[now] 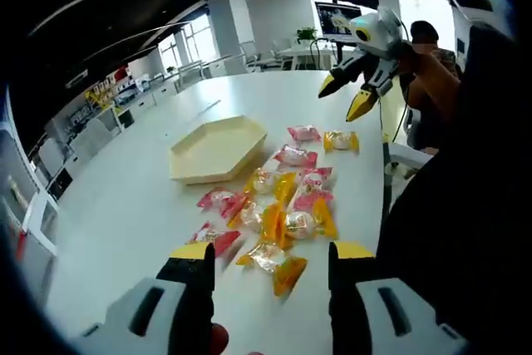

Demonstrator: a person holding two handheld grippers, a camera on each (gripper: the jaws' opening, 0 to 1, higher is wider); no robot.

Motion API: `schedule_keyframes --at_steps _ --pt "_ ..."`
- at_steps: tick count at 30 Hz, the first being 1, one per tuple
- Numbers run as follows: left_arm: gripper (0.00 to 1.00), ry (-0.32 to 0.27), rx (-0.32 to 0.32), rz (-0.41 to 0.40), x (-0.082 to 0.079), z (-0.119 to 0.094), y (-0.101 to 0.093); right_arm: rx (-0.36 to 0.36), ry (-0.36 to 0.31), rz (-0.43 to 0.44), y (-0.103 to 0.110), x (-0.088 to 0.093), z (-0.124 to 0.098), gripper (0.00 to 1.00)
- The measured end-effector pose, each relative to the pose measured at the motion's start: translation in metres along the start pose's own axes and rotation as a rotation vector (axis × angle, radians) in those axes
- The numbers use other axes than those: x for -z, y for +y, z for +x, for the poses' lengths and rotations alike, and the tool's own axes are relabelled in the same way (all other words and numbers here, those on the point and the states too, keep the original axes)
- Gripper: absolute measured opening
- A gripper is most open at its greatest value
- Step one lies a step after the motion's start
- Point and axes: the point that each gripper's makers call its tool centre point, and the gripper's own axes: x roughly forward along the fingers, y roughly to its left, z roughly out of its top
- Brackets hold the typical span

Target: Pick up the marshmallows scattered on the table and place them into the bowl on the table

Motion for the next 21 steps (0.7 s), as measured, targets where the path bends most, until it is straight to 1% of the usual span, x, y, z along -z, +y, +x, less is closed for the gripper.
schedule_keyframes --at_steps 7,12,21 --pt "0.55 0.013 0.008 0.012 0.001 -0.001 -0.003 -0.003 -0.016 -0.005 0.002 -0.001 -0.004 0.5" --pt "0.55 0.022 0.021 0.038 -0.003 -0.001 -0.007 0.005 -0.028 -0.006 0.002 0.0 -0.011 0.5" --pt "0.55 0.024 0.022 0.044 -0.009 -0.001 -0.011 0.02 -0.038 0.001 0.0 0.004 -0.02 0.5"
